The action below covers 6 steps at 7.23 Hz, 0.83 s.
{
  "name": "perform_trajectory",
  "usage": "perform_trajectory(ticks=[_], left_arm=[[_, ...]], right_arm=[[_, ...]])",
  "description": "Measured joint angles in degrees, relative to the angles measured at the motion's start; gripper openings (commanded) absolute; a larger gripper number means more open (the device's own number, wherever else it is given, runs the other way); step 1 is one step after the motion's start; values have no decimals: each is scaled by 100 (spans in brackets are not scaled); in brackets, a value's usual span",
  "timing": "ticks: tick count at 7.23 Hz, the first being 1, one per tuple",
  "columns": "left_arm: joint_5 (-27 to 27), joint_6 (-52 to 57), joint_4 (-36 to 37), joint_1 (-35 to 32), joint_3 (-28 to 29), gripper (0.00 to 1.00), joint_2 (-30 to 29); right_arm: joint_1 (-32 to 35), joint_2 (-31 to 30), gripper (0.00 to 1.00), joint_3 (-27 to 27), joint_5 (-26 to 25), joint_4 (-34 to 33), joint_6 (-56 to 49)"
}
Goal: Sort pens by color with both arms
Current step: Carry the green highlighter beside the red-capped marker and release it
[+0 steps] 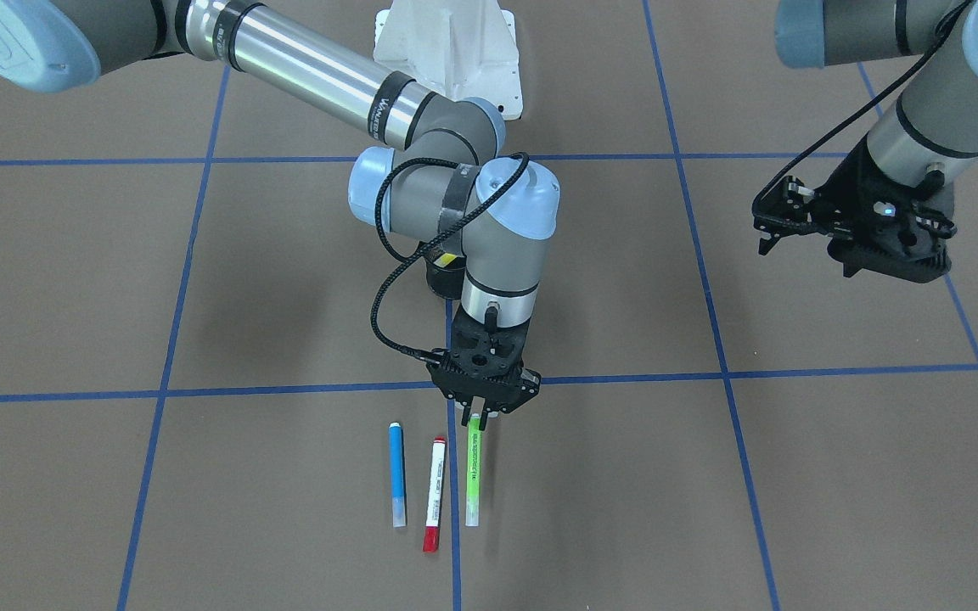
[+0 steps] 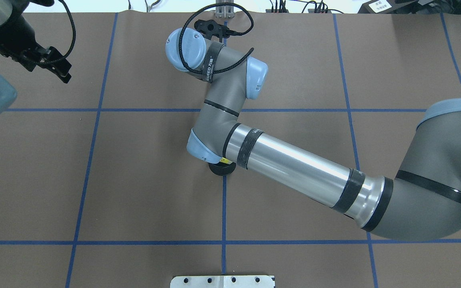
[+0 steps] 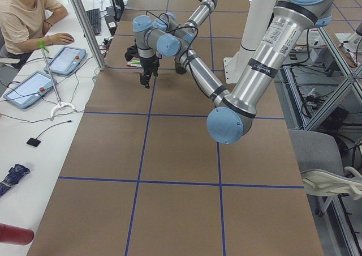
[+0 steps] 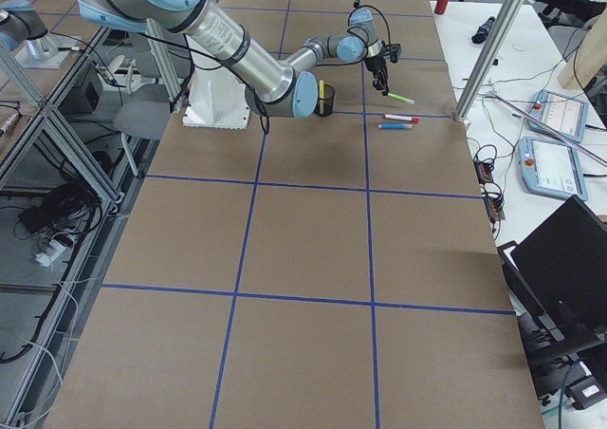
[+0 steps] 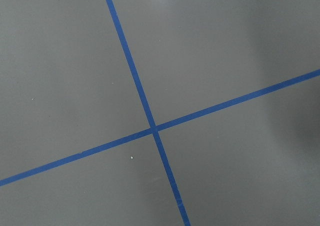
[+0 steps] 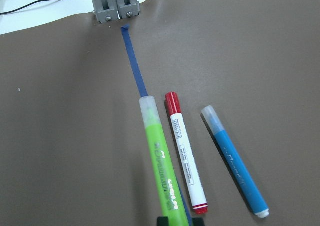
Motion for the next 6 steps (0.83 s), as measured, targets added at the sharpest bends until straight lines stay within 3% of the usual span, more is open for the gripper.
perform_trajectory(ticks=[2,3,4,6], left_arm=[[-16,14,-7,0,-8,100,28],[-39,8,-9,0,-13,100,31],[-67,5,-10,4,-13,100,33],[-83,-2,-10,7,-25,100,34]], right_arm=[[-100,141,0,-451,-300,354,32],[-155,170,6,-584,-621,396,263],[-210,193,31,-671,-896,414,436],[-269,208,67,-720,-1207,448,625]])
